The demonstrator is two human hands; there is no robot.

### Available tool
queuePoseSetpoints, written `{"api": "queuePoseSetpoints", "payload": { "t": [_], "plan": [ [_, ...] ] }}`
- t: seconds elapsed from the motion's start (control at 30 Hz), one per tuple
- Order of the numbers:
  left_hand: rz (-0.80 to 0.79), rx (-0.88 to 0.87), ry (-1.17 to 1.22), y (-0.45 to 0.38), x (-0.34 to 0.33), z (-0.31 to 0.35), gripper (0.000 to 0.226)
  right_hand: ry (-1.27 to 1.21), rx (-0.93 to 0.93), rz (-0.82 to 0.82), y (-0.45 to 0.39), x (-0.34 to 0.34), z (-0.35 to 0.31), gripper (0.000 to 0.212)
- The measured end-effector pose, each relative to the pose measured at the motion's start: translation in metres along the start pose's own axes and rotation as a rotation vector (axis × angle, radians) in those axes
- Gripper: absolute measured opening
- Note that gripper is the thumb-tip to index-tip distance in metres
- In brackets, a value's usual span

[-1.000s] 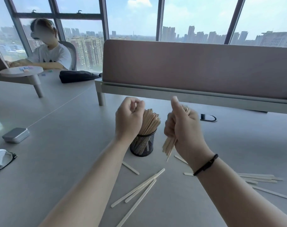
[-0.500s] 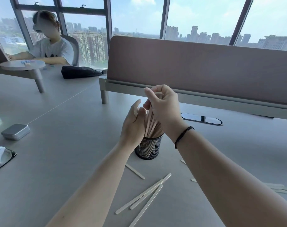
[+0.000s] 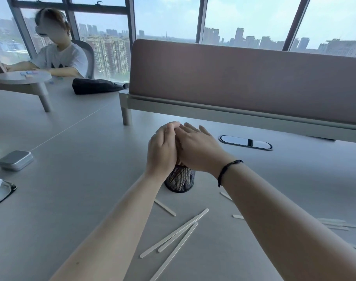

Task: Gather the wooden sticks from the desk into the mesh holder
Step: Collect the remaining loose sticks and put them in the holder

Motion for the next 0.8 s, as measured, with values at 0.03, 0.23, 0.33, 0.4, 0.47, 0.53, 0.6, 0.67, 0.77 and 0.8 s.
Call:
{"api": "queuePoseSetpoints", "payload": {
  "t": [0.03, 0.23, 0.33, 0.4, 0.47, 0.53, 0.6, 0.67, 0.77, 0.8],
  "plan": [
    [0.001, -0.005, -0.02, 0.0, -0.001, 0.001, 0.037, 0.024, -0.004, -0.034, 0.0, -0.002, 0.001, 0.052],
    [-0.008, -0.048, -0.145, -0.001, 0.0, -0.006, 0.042, -0.375, -0.156, 0.077, 0.005, 0.017, 0.015, 0.048],
    [0.047, -0.165, -0.16, 0.001, 0.01, 0.001, 0.045, -0.667, -0.334, 0.284, 0.025, 0.031, 0.035, 0.042],
    [0.124, -0.384, -0.218, 0.01, 0.019, 0.023, 0.042, -0.72, -0.394, 0.297, 0.043, 0.025, 0.048, 0.039],
    [0.174, -0.679, -0.239, 0.03, 0.024, 0.052, 0.031, -0.652, -0.401, 0.23, 0.063, 0.012, 0.06, 0.04],
    [0.072, -0.884, -0.226, 0.058, 0.02, 0.068, 0.025, -0.539, -0.384, 0.153, 0.082, 0.0, 0.072, 0.039],
    [-0.143, -0.931, -0.236, 0.083, 0.008, 0.071, 0.033, -0.424, -0.356, 0.114, 0.102, -0.007, 0.081, 0.035],
    [-0.259, -0.89, -0.259, 0.093, 0.0, 0.062, 0.04, -0.346, -0.297, 0.066, 0.121, -0.013, 0.075, 0.033],
    [-0.24, -0.736, -0.212, 0.087, -0.002, 0.053, 0.051, -0.324, -0.017, -0.035, 0.144, -0.024, 0.026, 0.042],
    [-0.234, -0.686, -0.175, 0.085, -0.004, 0.052, 0.052, -0.342, 0.092, -0.054, 0.149, -0.028, 0.005, 0.045]
  ]
}}
Point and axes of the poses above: each hand's wrist, its own y-axis away from the middle knuckle, its own x-axis out of the back of the hand, z = x × y, the point moved 6 cm from there along -y, towards the middle knuckle, and after that the axes turned 10 degrees about z, right-handed, at the moved point
